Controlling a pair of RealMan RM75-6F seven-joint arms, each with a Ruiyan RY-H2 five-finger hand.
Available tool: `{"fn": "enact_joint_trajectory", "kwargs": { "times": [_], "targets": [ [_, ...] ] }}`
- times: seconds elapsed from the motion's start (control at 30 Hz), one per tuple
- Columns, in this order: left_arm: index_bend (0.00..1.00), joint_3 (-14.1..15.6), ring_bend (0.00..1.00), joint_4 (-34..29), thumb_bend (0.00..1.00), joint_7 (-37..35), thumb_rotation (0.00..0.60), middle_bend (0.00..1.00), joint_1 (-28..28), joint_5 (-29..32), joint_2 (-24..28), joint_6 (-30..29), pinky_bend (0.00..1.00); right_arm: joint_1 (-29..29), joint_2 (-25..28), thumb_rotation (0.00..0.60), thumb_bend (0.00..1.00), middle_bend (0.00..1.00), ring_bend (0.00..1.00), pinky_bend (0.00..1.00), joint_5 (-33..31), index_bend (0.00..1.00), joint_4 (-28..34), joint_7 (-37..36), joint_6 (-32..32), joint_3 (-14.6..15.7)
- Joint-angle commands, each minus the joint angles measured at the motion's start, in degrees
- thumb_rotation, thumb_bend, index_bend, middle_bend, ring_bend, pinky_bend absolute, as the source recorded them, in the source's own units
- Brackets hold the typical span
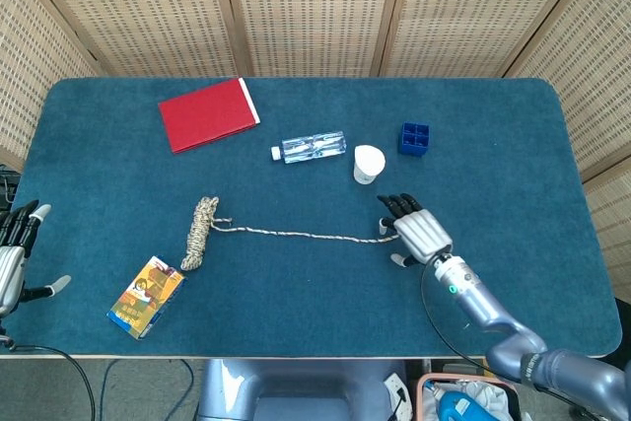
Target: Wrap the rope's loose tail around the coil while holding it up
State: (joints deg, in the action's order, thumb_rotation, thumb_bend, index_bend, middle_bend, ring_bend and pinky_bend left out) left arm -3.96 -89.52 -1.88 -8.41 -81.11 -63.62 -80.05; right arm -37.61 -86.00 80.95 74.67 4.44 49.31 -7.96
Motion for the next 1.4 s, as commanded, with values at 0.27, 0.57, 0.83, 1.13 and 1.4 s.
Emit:
{"fn": "enact_joint_trajectory", "kwargs": {
  "times": [0.27,0.57,0.83,1.13,1.4],
  "targets": [
    [0.00,-0.09,0.00,0.43,0.00,1.14,0.600,0.00,-0.49,0.86,-0.76,1.15,0.00,-3.96,-8.37,0.600,0.31,0.00,0.00,0.00,-5.13,0.42,-8.09,1.69,-3.37,-1.90],
    [0.00,-0.50,0.00,0.78,0.00,0.62,0.600,0.00,-0.70,1.79,-0.59,1.79,0.00,-5.17,-10.82,0.600,0.33,0.00,0.00,0.00,-6.96,0.49,-11.21,3.74,-4.71,-1.30],
    [0.00,-0.57,0.00,1.05,0.00,0.43,0.600,0.00,-0.82,2.00,-0.61,2.11,0.00,-5.80,-11.29,0.600,0.38,0.00,0.00,0.00,-8.05,0.51,-12.34,4.42,-5.74,-1.01],
    [0.00,-0.61,0.00,0.95,0.00,0.24,0.600,0.00,-0.83,1.96,-0.49,2.04,0.00,-6.34,-11.62,0.600,0.43,0.00,0.00,0.00,-9.80,0.54,-12.99,5.00,-6.89,-0.98],
    [0.00,-0.57,0.00,1.00,0.00,0.11,0.600,0.00,-0.85,1.90,-0.47,2.11,0.00,-6.15,-11.40,0.600,0.43,0.00,0.00,0.00,-9.43,0.65,-12.11,4.13,-5.47,-0.98]
  ]
}}
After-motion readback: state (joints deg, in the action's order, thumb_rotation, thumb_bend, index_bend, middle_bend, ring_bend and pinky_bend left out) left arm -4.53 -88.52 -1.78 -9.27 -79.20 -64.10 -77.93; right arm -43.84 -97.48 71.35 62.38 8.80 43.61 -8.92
